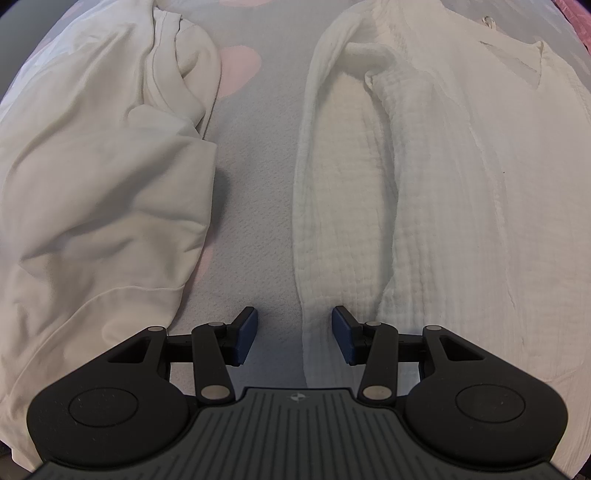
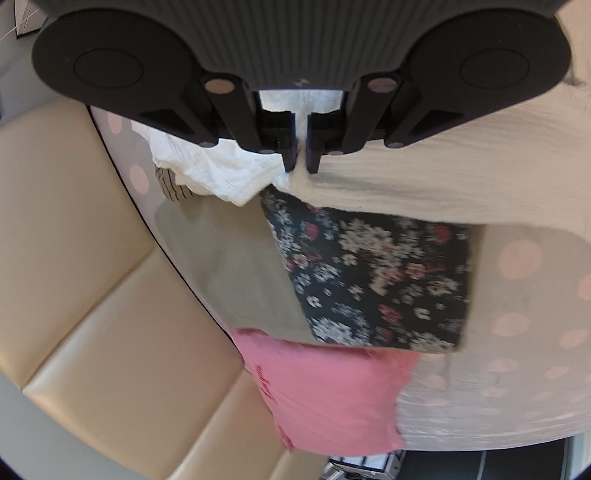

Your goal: Fold clothes

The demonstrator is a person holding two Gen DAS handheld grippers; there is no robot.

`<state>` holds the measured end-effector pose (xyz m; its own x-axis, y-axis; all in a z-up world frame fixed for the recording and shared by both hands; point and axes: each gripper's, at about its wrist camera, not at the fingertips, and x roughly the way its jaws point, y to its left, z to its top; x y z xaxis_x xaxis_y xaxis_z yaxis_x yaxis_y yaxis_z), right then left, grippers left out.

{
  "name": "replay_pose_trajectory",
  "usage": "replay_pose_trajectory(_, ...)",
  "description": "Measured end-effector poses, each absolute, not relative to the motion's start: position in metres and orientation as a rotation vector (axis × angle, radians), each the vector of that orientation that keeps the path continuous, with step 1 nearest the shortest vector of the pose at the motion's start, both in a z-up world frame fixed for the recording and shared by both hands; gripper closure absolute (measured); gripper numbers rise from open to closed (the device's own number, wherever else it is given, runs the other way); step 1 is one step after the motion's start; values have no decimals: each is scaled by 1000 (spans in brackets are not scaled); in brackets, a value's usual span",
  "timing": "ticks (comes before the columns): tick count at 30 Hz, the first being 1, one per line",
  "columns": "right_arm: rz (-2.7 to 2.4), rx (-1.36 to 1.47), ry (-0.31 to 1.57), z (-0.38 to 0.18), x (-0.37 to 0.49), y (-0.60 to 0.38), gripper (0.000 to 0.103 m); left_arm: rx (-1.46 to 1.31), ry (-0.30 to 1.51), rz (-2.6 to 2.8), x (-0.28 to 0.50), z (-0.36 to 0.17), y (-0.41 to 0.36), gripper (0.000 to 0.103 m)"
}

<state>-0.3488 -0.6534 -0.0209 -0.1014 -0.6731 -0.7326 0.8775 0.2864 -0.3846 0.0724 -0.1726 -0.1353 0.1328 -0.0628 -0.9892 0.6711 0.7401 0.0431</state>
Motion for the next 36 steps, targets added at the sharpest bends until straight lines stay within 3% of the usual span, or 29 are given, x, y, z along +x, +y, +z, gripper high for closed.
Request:
replay_pose_trajectory(7,-1329,331,1005,-53,-357,-662,94,553,1347,-582,73,-137,-172,60)
replay_pose_trajectory(8,-1308,342,991,-54,-355,-652,84,549,1346,-584,74,-137,-172,60)
replay_pose_trajectory(9,-1288,352,978,-55,-353,-643,69,545,1344,-588,75,-137,-171,59)
replay_pose_trajectory(10,-1268,363,964,-56,-351,-634,63,542,1342,-592,75,-137,-170,59)
replay_pose_trajectory(13,-1207,393,924,-58,-345,-606,59,537,1333,-602,75,-137,-169,60)
replay_pose_trajectory(15,-1166,413,897,-60,-341,-588,54,539,1320,-615,73,-135,-169,70)
replay_pose_trajectory(16,-1127,431,909,-63,-336,-576,54,534,1311,-622,72,-133,-170,75)
replay_pose_trajectory(18,-1048,465,931,-69,-326,-552,54,518,1298,-634,70,-129,-170,100)
replay_pose_trajectory(19,-1032,440,941,-72,-323,-546,54,498,1300,-638,70,-127,-169,102)
replay_pose_trajectory(23,-967,341,977,-82,-307,-519,54,433,1268,-617,75,-112,-159,103)
replay_pose_trajectory(36,-803,87,1062,-112,-270,-451,53,159,916,-429,144,-15,-146,103)
